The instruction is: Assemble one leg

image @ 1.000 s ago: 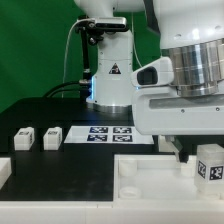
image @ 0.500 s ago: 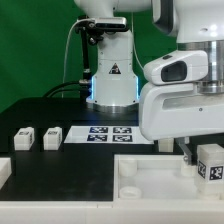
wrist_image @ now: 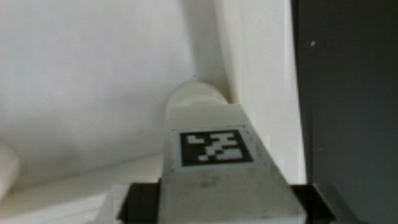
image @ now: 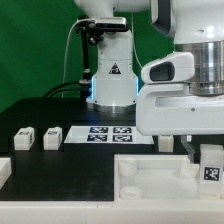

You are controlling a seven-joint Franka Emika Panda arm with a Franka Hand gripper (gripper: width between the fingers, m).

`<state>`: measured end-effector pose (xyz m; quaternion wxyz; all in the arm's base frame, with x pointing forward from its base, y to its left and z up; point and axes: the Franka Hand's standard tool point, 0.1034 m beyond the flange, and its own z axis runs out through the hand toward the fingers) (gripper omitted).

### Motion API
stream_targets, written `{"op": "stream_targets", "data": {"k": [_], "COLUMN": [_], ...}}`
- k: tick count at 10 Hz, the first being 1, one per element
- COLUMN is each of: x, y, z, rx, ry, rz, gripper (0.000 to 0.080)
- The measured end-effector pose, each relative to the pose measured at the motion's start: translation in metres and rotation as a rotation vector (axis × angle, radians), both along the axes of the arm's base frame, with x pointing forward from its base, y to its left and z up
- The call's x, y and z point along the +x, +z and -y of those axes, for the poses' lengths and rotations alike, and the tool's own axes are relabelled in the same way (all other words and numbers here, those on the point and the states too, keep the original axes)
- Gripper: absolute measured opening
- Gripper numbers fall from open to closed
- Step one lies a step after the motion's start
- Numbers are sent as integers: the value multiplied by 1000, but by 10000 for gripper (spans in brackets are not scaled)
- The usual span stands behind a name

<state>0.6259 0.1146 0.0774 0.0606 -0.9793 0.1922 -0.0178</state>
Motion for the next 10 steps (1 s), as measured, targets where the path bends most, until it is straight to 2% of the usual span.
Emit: {"op": "stream_targets", "data": {"k": [1,2,3,5,7,9,10], "x": [0,-1,-4,-6,-6,-6,-6], "y": [-2,-2,-2,-3,-4,-4,-4], "z": [2,1,-3,-10,-12,-12,-10], "rx": [27,33,38,86,102,98,90], "ry": [-222,-374,-503,-790,-881,-819,-744], "rz": [-16,-38,-71,-118,-129,-122,-110], "gripper": [299,299,299,298,297,306,477]}}
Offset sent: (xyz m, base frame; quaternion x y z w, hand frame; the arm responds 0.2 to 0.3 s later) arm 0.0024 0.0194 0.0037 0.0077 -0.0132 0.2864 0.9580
